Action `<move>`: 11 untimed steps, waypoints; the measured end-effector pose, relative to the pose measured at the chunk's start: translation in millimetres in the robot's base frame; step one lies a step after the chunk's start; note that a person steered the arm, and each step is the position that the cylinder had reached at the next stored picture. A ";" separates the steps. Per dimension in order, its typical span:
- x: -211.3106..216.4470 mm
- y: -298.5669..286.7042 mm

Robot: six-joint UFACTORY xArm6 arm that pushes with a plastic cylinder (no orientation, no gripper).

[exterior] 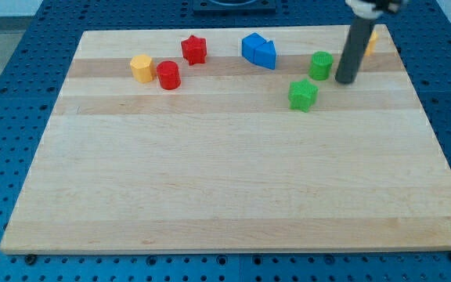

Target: Place the yellow heart to the right center of the board

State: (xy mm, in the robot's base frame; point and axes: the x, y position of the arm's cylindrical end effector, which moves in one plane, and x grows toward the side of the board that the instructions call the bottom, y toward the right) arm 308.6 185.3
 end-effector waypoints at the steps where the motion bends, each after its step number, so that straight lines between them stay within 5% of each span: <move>1: -60.8 0.0; 2: -117.2 0.0; 4: -105.8 72.8; 6: -89.2 72.8; 9: 93.3 72.8; 10: 108.3 76.6; 11: 9.1 83.9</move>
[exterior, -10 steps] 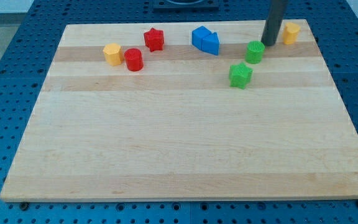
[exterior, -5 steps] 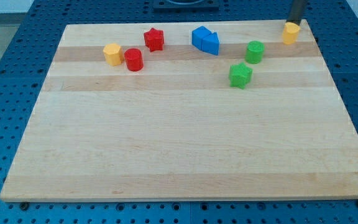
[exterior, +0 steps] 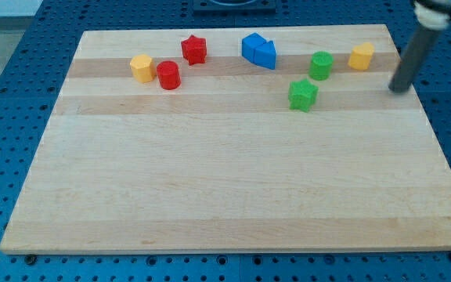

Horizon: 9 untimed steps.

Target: Place the yellow heart to the right center of the board

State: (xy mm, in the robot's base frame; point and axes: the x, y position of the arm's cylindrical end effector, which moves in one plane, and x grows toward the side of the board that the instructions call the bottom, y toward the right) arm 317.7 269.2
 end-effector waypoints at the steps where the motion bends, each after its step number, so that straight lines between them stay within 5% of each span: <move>1: -116.4 0.0; 5: -73.2 -52.3; 9: 81.2 -45.8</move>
